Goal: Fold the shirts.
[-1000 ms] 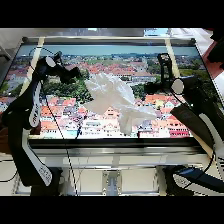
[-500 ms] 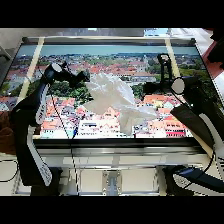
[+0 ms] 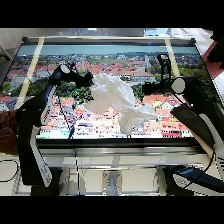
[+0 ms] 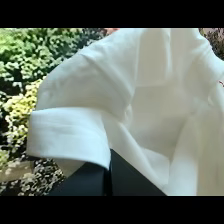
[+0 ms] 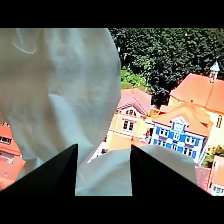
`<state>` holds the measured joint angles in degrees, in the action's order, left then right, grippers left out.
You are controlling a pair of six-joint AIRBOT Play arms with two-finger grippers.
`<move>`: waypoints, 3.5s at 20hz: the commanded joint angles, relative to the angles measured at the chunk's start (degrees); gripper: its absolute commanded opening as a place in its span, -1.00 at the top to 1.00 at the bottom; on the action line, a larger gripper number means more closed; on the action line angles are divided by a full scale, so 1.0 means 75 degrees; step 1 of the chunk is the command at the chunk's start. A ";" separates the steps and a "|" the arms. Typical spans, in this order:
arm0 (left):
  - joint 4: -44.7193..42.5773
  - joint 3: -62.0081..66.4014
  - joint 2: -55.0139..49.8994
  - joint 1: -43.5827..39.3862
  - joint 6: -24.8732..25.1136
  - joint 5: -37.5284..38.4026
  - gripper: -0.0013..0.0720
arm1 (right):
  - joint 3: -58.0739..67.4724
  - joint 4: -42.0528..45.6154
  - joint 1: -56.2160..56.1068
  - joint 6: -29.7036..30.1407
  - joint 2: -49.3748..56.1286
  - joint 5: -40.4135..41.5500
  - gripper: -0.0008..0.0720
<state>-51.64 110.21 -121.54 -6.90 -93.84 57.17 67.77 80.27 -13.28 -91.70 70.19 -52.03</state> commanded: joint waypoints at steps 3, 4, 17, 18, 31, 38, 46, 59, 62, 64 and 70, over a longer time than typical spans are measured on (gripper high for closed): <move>0.0248 0.0449 0.0000 -0.0026 0.0323 0.0350 0.94 | -0.0912 -0.0493 -0.0006 -0.0329 0.0006 -0.1081 -0.05; 0.0230 0.0618 0.0000 -0.0006 0.0385 0.0472 0.94 | -0.1370 -0.0490 -0.0006 -0.0417 0.0006 -0.1043 -0.05; 0.0233 0.0874 0.0006 0.0032 0.0522 0.0959 0.94 | -0.3147 -0.1457 -0.0003 -0.0842 0.0012 0.2256 -0.72; 0.0230 0.0874 0.0006 0.0032 0.0522 0.0959 0.94 | -0.3150 -0.1457 -0.0003 -0.0871 0.0015 0.2346 -0.72; 0.0230 0.0874 0.0006 0.0032 0.0729 0.1166 0.94 | -0.3147 -0.2530 -0.0003 -0.0833 0.0009 0.3121 -0.72; 0.0230 0.0874 0.0006 0.0032 0.0737 0.1163 0.94 | -0.3147 -0.2789 0.0003 -0.0997 0.0012 0.3515 -0.69; 0.0227 0.0874 0.0006 0.0032 0.0784 0.1160 0.94 | -0.3582 -0.1562 0.0058 -0.2480 0.0020 0.2518 -0.69; 0.0236 0.0883 0.1615 0.1099 0.1443 0.0956 0.94 | -0.2530 0.0382 0.0560 -0.2314 -0.1055 0.3617 0.89; 0.0227 0.0880 0.3054 0.1920 0.1976 0.1880 0.94 | -0.1550 0.1626 0.1081 -0.2305 -0.2582 0.2151 0.89; 0.0221 0.0880 0.4057 0.2291 0.2413 0.2605 0.94 | -0.0970 0.1970 0.1166 -0.1988 -0.3561 0.1577 0.89; 0.0090 0.0871 0.6910 0.2436 0.3544 0.5088 0.94 | -0.0102 0.1422 0.1151 -0.1559 -0.5356 0.1291 0.89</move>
<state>-49.84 116.79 -78.76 10.57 -71.40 85.89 64.25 91.20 -4.93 -104.90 35.62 -40.27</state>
